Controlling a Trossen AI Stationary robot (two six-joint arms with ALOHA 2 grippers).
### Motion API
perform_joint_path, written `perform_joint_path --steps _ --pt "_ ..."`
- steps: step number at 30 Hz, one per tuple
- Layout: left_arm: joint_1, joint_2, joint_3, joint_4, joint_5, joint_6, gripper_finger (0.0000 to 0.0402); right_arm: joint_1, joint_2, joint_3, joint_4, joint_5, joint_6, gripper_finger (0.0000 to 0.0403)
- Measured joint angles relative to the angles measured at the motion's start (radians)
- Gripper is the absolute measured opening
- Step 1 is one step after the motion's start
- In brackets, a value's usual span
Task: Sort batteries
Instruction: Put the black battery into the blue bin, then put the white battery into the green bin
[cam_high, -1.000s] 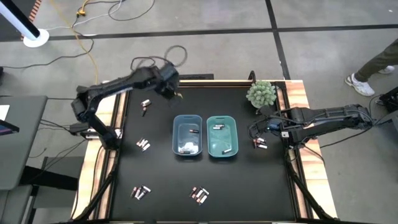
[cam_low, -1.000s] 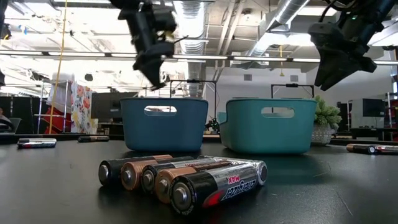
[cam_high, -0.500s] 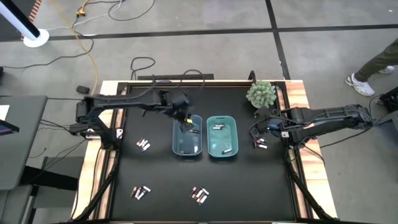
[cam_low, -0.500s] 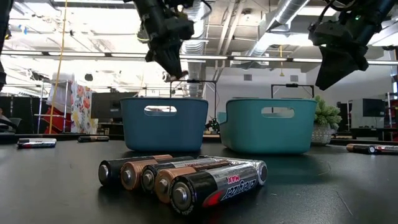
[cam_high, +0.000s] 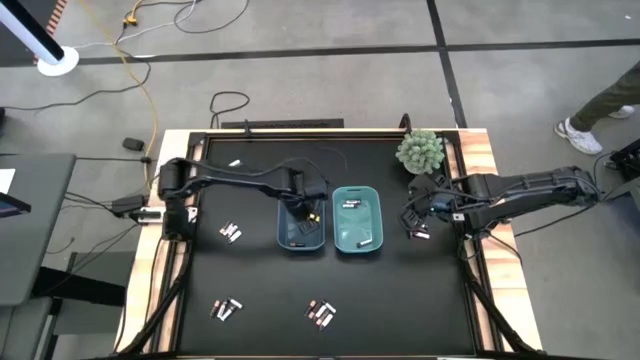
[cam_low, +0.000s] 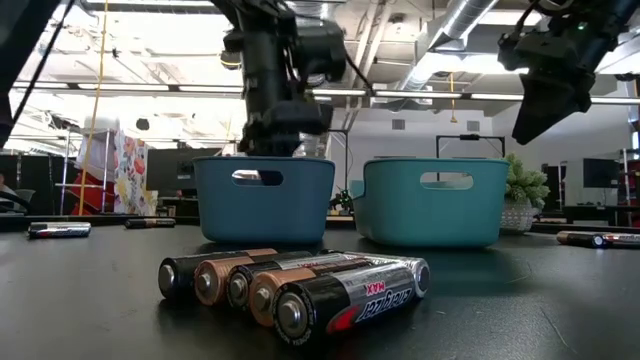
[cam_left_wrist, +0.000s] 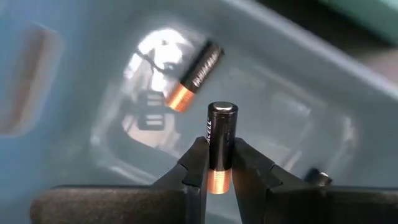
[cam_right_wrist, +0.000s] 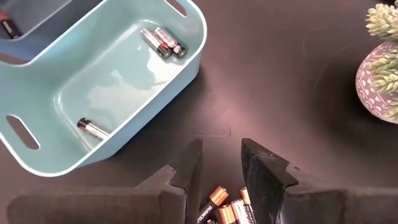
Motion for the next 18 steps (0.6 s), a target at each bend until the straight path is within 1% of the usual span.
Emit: perform_joint_path --steps 2,6,12,18 --pt "-0.002 0.038 0.000 -0.002 0.018 -0.007 0.0044 0.010 0.000 0.000 0.000 0.000 0.000 0.0127" --pt "-0.003 0.080 0.000 -0.003 0.020 -0.024 0.0050 0.029 0.000 0.000 -0.001 -0.001 0.007 0.0127" --pt "-0.003 0.079 0.000 -0.006 0.067 0.017 0.0084 0.039 0.000 0.000 0.000 -0.001 0.008 0.0127" --pt "-0.002 0.074 0.000 -0.007 0.066 0.013 0.0091 0.038 0.000 0.000 0.000 -0.002 0.012 0.0127"
